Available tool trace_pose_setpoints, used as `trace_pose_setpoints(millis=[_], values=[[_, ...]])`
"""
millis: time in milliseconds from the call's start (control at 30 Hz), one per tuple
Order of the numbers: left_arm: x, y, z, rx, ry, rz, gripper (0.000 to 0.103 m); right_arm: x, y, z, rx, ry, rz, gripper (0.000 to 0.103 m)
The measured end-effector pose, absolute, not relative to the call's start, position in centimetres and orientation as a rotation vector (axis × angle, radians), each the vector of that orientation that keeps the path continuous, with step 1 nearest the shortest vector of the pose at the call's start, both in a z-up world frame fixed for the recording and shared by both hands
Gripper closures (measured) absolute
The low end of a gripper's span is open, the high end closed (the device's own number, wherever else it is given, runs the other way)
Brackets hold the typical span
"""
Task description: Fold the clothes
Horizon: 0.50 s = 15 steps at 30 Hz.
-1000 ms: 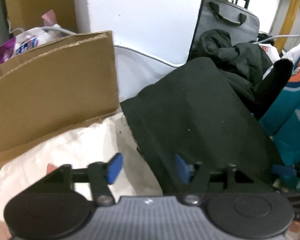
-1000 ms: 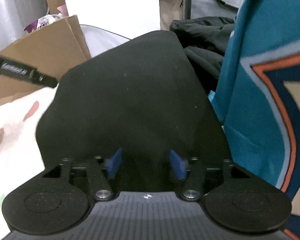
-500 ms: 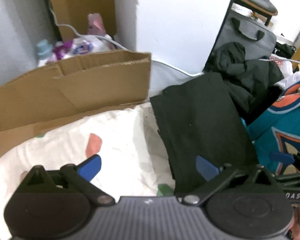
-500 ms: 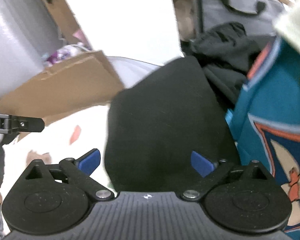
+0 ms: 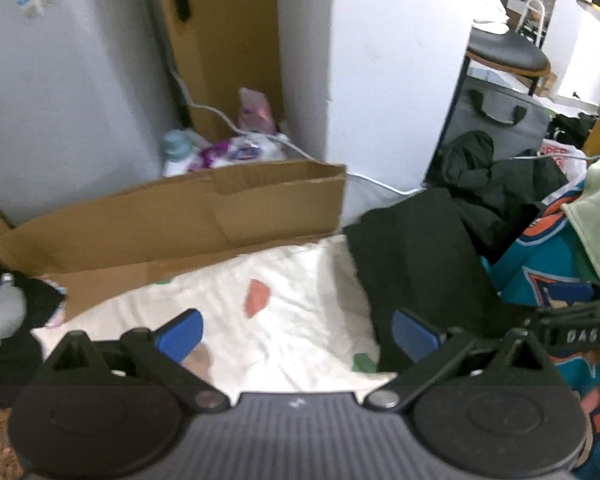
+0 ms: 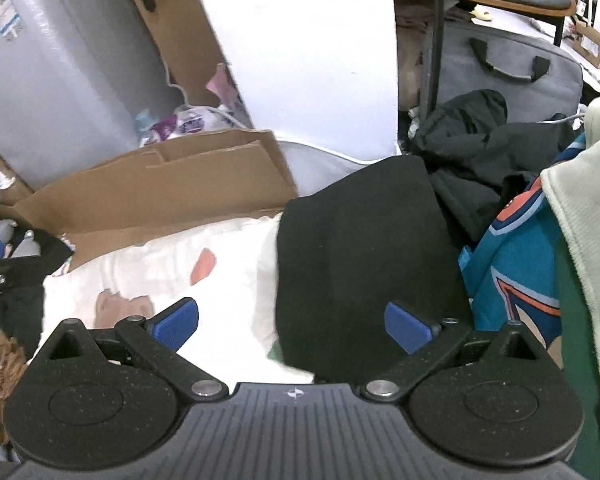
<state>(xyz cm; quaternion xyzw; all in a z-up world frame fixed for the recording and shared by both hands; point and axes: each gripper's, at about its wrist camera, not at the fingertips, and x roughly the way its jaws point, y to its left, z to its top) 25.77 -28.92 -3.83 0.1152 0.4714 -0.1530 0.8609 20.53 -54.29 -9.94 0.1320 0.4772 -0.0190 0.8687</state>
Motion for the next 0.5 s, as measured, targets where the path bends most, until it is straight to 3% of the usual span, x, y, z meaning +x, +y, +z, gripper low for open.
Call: trace_pose_setpoints(millis=[500], values=[[20.1,-19.4,5.3,0.245,0.984,-0.253,0.001,18.1,-47.8,2.5,0.208,1.052,-0.03,0.001]])
